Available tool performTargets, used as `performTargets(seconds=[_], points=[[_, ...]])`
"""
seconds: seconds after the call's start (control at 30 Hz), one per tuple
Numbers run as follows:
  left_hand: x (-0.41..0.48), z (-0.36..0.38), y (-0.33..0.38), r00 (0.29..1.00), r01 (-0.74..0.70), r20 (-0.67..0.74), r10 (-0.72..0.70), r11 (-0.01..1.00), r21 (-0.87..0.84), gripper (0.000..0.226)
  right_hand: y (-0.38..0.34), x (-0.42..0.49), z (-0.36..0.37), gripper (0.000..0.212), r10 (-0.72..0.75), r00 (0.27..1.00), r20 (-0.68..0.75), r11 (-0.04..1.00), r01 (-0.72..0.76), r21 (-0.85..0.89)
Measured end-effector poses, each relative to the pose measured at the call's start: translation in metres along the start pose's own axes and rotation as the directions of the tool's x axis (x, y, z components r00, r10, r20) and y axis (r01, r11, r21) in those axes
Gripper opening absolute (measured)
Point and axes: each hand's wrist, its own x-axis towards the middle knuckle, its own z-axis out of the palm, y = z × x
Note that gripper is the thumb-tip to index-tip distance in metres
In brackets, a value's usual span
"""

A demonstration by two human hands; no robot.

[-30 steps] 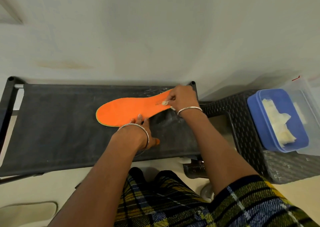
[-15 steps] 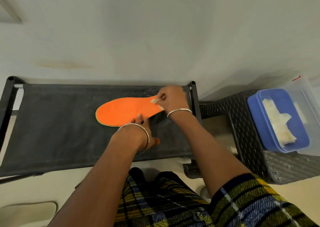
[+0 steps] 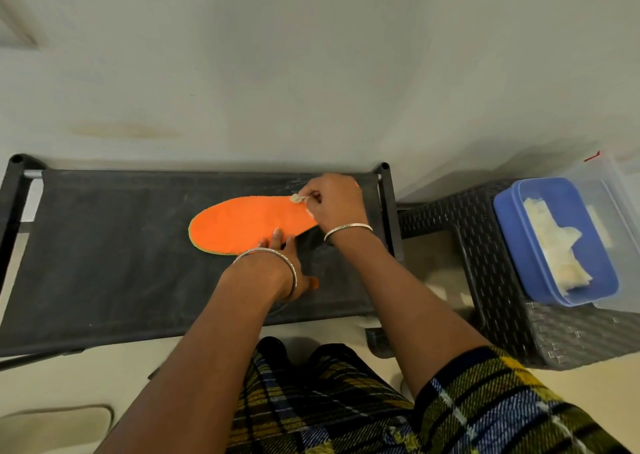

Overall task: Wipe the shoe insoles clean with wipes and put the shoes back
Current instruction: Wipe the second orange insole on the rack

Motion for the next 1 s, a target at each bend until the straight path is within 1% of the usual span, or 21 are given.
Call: performTargets(seconds=[0.03,0.1,0.17,0.27,0.37,0.43,0.5,0.53,0.6,0.67,0.7,0.73,0.8,0.87,0.93,1.0], points=[[-0.001,-0.001,-0.001,1.0,-0.007,0.002,0.007,1.0,0.001,0.089,0.01,0.002,-0.004,0.023,0.046,0.998,-0.036,0.999,-0.047,-0.011],[-0.004,-0.003,-0.004,1.0,-0.02,0.006,0.02,1.0,-0.003,0.088,0.031,0.004,-0.012,0.022,0.178,0.975,-0.132,0.984,-0.176,0.031],[-0.006,-0.004,-0.005,0.999,-0.034,0.012,0.034,0.999,-0.003,0.088,0.04,0.003,-0.016,0.02,0.249,0.949,-0.195,0.969,-0.243,0.054],[-0.006,-0.004,-0.003,0.999,-0.032,0.007,0.032,0.999,-0.003,0.088,0.038,0.001,-0.016,0.02,0.251,0.944,-0.212,0.967,-0.252,0.026],[-0.005,-0.005,-0.001,1.0,-0.028,0.01,0.028,1.0,0.002,0.087,0.031,0.002,-0.014,0.022,0.234,0.958,-0.169,0.972,-0.234,0.015],[-0.003,-0.005,0.0,1.0,-0.026,0.008,0.026,1.0,-0.003,0.087,0.018,0.001,-0.009,0.022,0.158,0.983,-0.092,0.987,-0.159,0.002],[0.0,-0.004,0.001,1.0,-0.02,-0.001,0.02,1.0,-0.02,0.089,-0.001,0.001,0.002,0.023,0.043,0.999,0.002,0.999,-0.043,0.008],[0.001,-0.002,0.001,1.0,-0.018,-0.002,0.018,0.999,-0.032,0.09,-0.009,-0.001,0.008,0.023,-0.007,0.999,0.043,1.0,0.006,0.01],[0.004,-0.001,0.001,1.0,-0.017,-0.004,0.017,0.999,-0.043,0.09,-0.015,-0.004,0.014,0.021,-0.056,0.995,0.082,0.998,0.055,0.017],[0.003,-0.001,-0.001,1.0,-0.015,-0.003,0.015,0.999,-0.035,0.091,-0.005,-0.002,0.01,0.017,-0.039,0.995,0.089,0.997,0.033,0.065],[0.002,-0.001,-0.002,1.0,-0.015,-0.003,0.015,1.0,-0.022,0.091,0.003,-0.001,0.006,0.014,-0.001,0.996,0.084,0.997,-0.005,0.073],[0.0,-0.002,-0.003,1.0,-0.018,-0.001,0.018,1.0,-0.012,0.09,0.014,0.0,0.002,0.012,0.056,0.997,0.055,0.996,-0.06,0.07],[-0.003,-0.003,-0.005,1.0,-0.027,0.004,0.027,1.0,-0.009,0.089,0.036,0.0,-0.008,0.013,0.198,0.979,-0.048,0.976,-0.192,0.1],[-0.004,-0.004,-0.005,0.999,-0.034,0.009,0.034,0.999,-0.007,0.088,0.048,-0.002,-0.014,0.015,0.276,0.955,-0.108,0.958,-0.264,0.114],[-0.005,-0.005,-0.004,1.0,-0.03,0.007,0.03,1.0,-0.001,0.088,0.043,-0.003,-0.014,0.017,0.275,0.957,-0.095,0.961,-0.271,0.06],[-0.004,-0.004,-0.002,1.0,-0.021,0.0,0.021,1.0,0.003,0.088,0.027,-0.003,-0.01,0.016,0.205,0.978,-0.029,0.978,-0.203,0.048]])
